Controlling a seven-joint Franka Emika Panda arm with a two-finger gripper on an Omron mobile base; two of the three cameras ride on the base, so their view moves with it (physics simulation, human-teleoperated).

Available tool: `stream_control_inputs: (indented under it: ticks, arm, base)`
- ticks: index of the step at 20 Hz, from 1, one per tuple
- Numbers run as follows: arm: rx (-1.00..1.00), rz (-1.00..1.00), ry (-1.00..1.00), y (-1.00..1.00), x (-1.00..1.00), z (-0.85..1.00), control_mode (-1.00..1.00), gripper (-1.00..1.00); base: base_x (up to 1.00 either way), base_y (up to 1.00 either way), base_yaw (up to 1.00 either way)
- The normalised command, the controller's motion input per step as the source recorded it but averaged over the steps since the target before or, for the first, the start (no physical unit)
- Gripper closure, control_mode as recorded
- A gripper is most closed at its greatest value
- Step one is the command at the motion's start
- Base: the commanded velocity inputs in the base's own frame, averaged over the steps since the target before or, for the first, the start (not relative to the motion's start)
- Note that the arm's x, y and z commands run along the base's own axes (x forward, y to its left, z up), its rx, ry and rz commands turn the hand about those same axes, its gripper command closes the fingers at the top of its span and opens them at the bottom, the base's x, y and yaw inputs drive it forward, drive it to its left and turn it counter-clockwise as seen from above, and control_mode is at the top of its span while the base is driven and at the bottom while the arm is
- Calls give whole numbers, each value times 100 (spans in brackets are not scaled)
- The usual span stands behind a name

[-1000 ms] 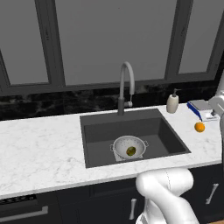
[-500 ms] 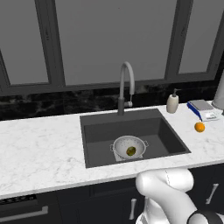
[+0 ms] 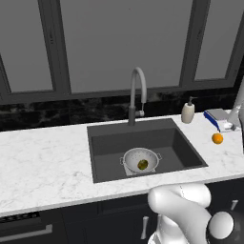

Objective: Put the colander in the sink, put the kiwi, orange in the colander, and turn on the sink faucet and pour water over the colander.

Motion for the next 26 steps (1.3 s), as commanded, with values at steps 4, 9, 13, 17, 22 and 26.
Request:
stream_control_inputs:
  ticks: [4,9,13,17,22,26]
  arm:
    - [-12,19,9,-24,60,-45,-100,-100]
    - [-9,8,13,-29,53,-29,-100,-100]
    - [0,7,8,-28,47,-31,-100,-100]
    - [0,8,1,-24,41,-41,-100,-100]
    - [0,3,0,-16,38,-41,-100,-100]
    - [0,0,0,-16,33,-37,-100,-100]
  base:
    - [0,0,0]
    - [0,0,0]
    - [0,0,0]
    - [0,0,0]
    - [0,0,0]
    - [0,0,0]
